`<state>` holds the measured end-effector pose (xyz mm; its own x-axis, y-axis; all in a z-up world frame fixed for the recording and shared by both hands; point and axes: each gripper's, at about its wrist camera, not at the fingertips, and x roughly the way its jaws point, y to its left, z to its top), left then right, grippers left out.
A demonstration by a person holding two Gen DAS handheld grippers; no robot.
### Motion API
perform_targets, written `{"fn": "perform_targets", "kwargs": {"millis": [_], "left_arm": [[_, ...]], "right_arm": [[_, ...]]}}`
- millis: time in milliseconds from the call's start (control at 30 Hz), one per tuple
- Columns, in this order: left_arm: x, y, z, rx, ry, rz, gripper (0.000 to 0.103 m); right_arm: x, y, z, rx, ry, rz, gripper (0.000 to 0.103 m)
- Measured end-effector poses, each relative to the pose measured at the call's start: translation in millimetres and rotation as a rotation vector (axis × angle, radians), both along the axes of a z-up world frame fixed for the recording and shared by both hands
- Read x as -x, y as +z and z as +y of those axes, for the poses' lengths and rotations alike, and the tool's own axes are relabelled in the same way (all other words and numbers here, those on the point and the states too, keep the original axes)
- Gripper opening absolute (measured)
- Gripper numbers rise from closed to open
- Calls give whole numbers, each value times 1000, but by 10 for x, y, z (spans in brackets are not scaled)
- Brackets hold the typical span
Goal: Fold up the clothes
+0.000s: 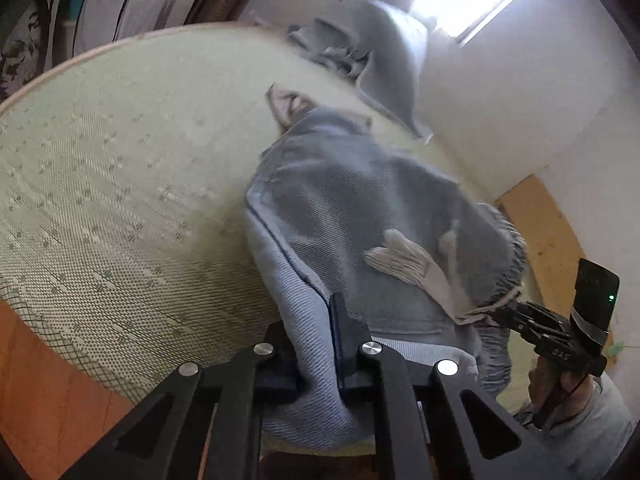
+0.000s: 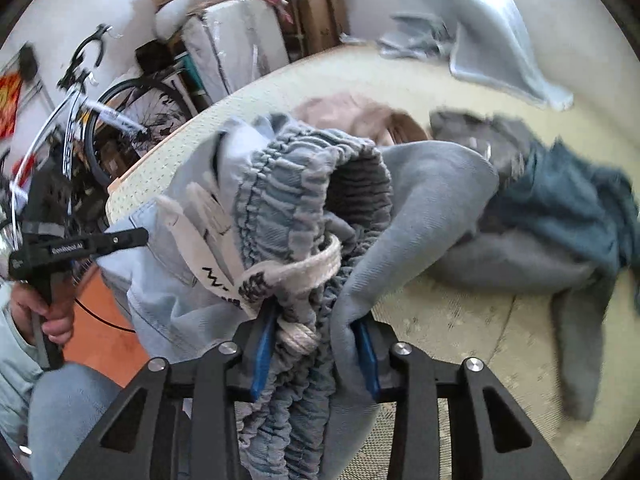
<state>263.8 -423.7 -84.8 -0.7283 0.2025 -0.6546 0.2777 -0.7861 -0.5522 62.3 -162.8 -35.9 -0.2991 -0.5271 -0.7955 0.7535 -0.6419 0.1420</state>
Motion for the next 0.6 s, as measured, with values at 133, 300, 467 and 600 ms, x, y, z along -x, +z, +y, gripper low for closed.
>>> {"fn": "perform_targets", "kwargs": {"millis": [133,300,467,600], "left_arm": [[-177,197,45,4,36,68,11],[-307,404,-78,46,126,124,11],[-264,429,-519,108,285,130,11],[-448,359,-823,144,461,119,11]], "right_arm": [[-106,281,-198,-1,58,71,34],[-109,539,-733,8,156,122,28],[-231,653,-1714,-9,308,184,16],[-361,733,-2736,-8,442,250,9]]}}
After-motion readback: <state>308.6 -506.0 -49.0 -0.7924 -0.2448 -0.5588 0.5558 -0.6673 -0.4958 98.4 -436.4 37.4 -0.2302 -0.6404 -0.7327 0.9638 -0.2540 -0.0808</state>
